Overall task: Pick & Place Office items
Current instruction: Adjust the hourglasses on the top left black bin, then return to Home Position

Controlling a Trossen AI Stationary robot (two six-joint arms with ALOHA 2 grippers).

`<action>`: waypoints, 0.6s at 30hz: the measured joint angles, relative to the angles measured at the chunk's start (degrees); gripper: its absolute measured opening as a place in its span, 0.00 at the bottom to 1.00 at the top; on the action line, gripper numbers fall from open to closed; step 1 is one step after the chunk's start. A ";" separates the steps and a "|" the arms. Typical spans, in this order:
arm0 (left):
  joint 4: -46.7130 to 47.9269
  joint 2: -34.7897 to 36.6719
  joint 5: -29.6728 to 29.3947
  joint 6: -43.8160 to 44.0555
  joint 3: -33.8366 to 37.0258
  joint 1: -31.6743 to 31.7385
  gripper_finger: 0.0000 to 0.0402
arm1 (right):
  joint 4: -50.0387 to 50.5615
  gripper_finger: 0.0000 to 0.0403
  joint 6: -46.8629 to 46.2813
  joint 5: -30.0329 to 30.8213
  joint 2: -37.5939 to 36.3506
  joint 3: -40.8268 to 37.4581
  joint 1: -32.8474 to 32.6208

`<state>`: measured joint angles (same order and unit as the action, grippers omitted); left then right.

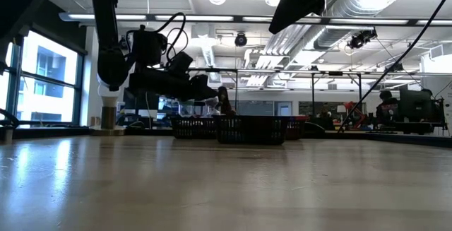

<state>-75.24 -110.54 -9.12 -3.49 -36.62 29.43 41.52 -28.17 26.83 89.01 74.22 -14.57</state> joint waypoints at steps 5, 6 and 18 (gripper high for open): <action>0.21 0.00 0.11 -0.21 0.00 0.02 0.59 | 0.00 0.00 0.03 0.00 0.00 0.00 0.00; 0.30 0.00 0.21 -0.44 0.00 0.02 0.61 | 0.00 0.00 0.02 0.00 0.00 0.01 0.00; -0.63 -0.04 -0.17 -0.85 0.04 -0.42 0.74 | 0.02 0.00 0.49 -0.01 0.00 0.00 0.00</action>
<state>-75.87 -110.59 -9.29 -4.34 -36.58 29.02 41.54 -27.68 26.82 89.01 74.22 -14.57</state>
